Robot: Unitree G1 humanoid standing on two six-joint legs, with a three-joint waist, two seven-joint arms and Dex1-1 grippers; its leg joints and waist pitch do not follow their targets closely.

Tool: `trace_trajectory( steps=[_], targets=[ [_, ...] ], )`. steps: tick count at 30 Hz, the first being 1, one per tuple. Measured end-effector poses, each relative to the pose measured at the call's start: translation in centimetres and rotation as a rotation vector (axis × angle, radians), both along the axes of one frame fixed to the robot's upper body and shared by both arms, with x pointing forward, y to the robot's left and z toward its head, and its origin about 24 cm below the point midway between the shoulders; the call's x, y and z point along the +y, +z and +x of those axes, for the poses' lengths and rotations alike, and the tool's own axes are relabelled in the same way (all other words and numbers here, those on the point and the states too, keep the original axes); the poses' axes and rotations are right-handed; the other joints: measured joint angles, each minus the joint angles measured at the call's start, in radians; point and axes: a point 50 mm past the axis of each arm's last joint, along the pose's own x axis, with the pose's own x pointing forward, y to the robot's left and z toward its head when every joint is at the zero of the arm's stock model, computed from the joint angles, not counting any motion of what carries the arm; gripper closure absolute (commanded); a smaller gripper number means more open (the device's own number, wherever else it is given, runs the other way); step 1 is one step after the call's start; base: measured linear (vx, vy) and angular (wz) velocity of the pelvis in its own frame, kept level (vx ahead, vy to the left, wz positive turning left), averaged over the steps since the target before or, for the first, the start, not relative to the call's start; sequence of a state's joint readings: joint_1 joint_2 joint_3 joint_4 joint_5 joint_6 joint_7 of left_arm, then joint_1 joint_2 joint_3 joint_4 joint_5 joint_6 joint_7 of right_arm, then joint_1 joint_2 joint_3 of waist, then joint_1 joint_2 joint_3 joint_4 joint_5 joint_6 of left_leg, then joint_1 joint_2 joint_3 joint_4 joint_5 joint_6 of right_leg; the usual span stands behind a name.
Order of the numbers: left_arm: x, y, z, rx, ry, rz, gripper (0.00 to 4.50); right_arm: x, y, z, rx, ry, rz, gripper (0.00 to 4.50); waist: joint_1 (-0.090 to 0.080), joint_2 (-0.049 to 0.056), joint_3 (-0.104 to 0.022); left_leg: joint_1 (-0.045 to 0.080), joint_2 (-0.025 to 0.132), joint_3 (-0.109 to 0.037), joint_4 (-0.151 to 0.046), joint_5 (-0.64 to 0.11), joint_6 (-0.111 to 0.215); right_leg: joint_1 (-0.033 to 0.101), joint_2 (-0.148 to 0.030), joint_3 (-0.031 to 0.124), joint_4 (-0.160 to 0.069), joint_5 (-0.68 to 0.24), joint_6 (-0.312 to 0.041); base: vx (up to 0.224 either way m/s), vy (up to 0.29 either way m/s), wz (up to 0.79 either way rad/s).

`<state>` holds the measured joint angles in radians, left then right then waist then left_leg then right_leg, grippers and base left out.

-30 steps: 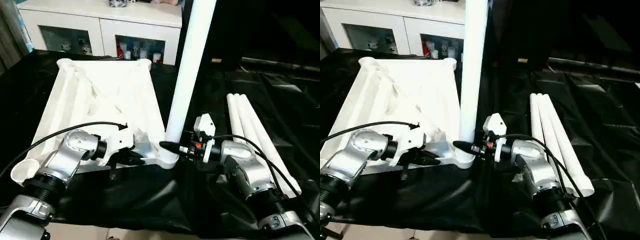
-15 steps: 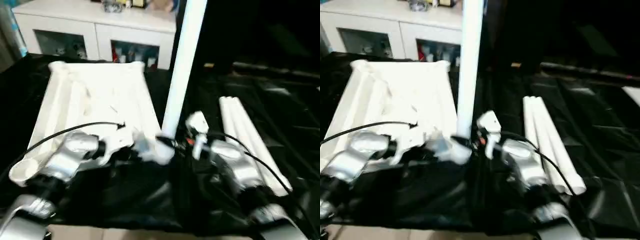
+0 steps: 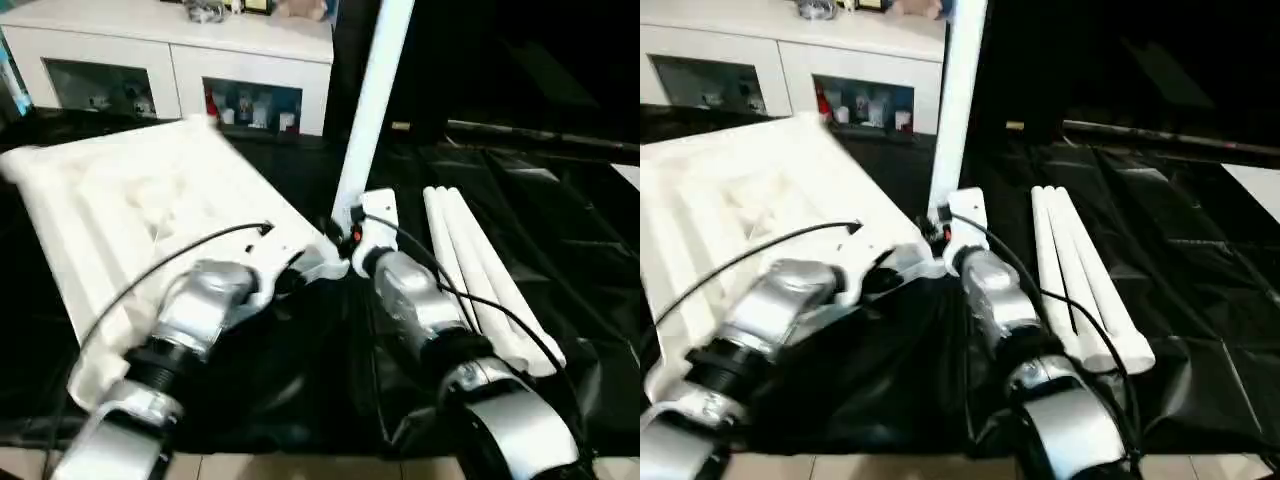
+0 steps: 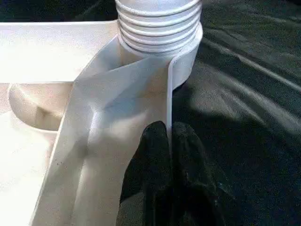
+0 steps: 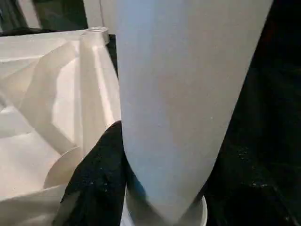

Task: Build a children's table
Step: Rotate leg to tighten

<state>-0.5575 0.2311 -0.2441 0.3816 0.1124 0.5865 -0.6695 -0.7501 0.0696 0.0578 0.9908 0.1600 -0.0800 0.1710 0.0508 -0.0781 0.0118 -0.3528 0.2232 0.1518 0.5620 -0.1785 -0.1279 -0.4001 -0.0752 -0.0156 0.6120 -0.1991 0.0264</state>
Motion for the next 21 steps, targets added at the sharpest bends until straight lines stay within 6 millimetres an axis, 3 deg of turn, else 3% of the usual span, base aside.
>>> trace_trajectory(
  steps=[12,13,14,17,21],
  targets=[
    [0.3,0.4,0.0,-0.014,0.038,0.02,4.5,0.8,0.3,0.2,-0.035,0.017,-0.032,2.63,-0.013,-0.004,0.0,-0.001,0.0,0.001,-0.005,0.0,0.0,-0.003,0.001,0.0,-0.002,-0.002,0.001,0.0,0.0,0.0],
    [0.4,0.5,0.0,-0.016,0.037,0.022,4.5,0.8,0.4,0.2,-0.036,0.024,-0.031,2.07,-0.015,-0.004,0.0,-0.001,0.0,0.001,-0.005,0.0,0.0,-0.003,0.001,0.0,-0.002,-0.003,0.003,0.0,0.0,0.0],
    [0.4,0.5,0.0,-0.015,0.035,0.022,4.5,0.8,0.4,0.2,-0.038,0.028,-0.028,1.93,-0.016,-0.004,0.001,-0.001,0.0,0.001,-0.005,0.0,0.0,-0.004,0.001,0.0,-0.002,-0.003,0.003,0.0,0.0,0.0],
    [0.5,0.7,-0.1,-0.027,0.018,0.02,4.5,0.6,-0.7,-0.2,0.004,0.038,-0.023,1.87,-0.014,-0.005,0.002,-0.003,0.0,0.001,-0.005,0.0,0.0,-0.007,0.001,0.0,-0.002,0.0,-0.002,0.0,0.0,0.0],
    [0.6,1.0,-0.1,-0.036,0.002,0.009,4.5,0.3,-0.4,0.0,0.0,0.064,-0.019,1.43,-0.012,0.0,0.007,-0.006,0.001,0.002,-0.006,0.0,0.0,-0.007,0.001,0.0,-0.002,0.0,-0.003,0.0,0.0,0.0]
  ],
)
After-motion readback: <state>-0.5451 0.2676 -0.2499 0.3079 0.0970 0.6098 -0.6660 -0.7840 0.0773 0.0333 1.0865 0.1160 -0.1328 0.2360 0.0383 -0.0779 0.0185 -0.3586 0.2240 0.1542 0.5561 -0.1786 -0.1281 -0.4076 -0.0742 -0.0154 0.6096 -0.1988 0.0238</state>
